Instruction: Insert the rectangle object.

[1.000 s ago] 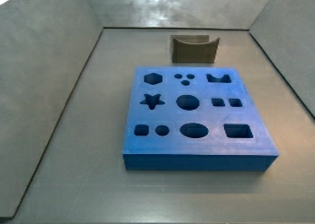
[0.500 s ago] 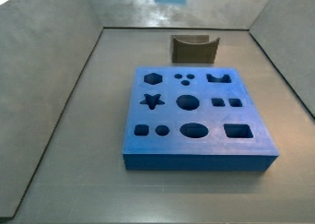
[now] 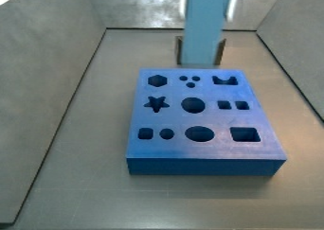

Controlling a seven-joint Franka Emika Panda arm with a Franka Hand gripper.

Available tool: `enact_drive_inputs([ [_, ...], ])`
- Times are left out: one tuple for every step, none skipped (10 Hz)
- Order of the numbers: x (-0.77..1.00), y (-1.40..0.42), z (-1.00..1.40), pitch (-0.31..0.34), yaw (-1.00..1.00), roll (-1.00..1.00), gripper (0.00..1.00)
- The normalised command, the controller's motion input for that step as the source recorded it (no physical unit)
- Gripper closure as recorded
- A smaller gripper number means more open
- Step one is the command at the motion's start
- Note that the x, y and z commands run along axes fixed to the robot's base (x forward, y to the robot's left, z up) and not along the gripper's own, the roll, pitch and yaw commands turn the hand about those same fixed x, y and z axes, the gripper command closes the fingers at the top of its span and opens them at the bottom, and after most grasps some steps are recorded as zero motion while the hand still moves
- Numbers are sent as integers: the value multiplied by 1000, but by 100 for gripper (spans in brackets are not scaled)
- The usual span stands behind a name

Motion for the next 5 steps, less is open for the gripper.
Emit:
enact_drive_inputs([
  [1000,-337,-634,0,0,-80,100],
  [1000,-280,-429,0,0,-20,100],
  [1000,-206,-74,27,91,193,100],
  [974,-223,0,0,94,314,100],
  [954,-191,0,-43,149,119,100],
])
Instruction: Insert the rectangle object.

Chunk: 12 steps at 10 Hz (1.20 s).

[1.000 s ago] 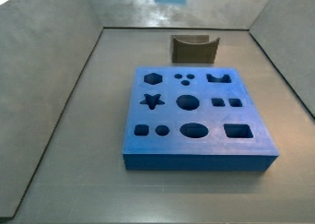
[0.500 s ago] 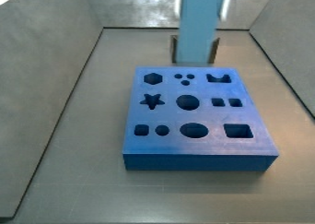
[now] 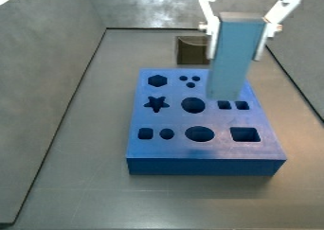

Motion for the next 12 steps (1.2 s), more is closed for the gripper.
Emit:
enact_drive_inputs([
  [969,-214,-86,-54,143,19,100],
  [1000,-357,-314,-37,57,0,100],
  [1000,-426,-400,-27,17,0,100],
  [1000,-486,-477,-10,0,0,100],
  [1000,-434,-509,-36,0,0,100],
  [1000,-134,-229,-63,20,21,100],
  [917,0,-9,-4,177,150,100],
  [840,37,-29,0,223,193,100],
  [823,46,-106,0,200,211,100],
  [631,120,-217,-11,246,264,100],
  [357,234,-331,-69,197,197,100],
  [249,197,-266,-23,0,154,100],
])
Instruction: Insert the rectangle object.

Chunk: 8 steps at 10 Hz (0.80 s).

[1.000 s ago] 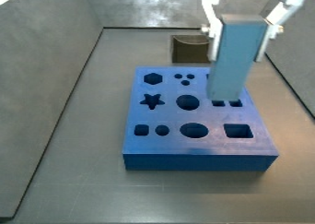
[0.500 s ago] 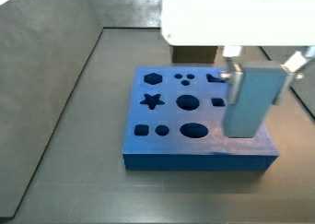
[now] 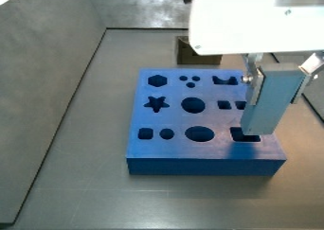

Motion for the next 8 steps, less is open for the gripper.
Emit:
enact_drive_inputs([
  [120,143,-54,34,0,0,100],
  [74,43,-120,0,0,29,100],
  [71,23,-80,0,0,60,100],
  [0,0,-203,0,0,26,100],
  [0,0,-211,0,0,0,100],
  [-83,0,-163,0,11,0,100],
  [-103,3,-180,0,9,-14,100],
  [-157,11,-183,0,23,-16,100],
])
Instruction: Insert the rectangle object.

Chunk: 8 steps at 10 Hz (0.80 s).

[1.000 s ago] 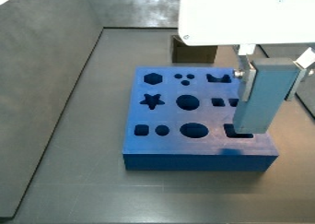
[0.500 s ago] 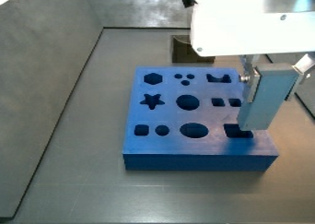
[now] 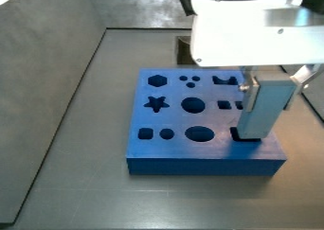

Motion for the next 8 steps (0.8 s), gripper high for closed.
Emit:
enact_drive_inputs([
  [-226,6,-186,-14,34,-54,100],
  [-54,0,-249,0,23,-117,100],
  [49,-91,-360,0,0,-94,100],
  [240,-49,-391,0,0,-41,100],
  [246,0,-426,0,0,-27,100],
  [157,0,-449,-10,0,-34,100],
  [114,0,-371,0,0,-36,100],
  [66,0,-314,0,-31,-43,100],
])
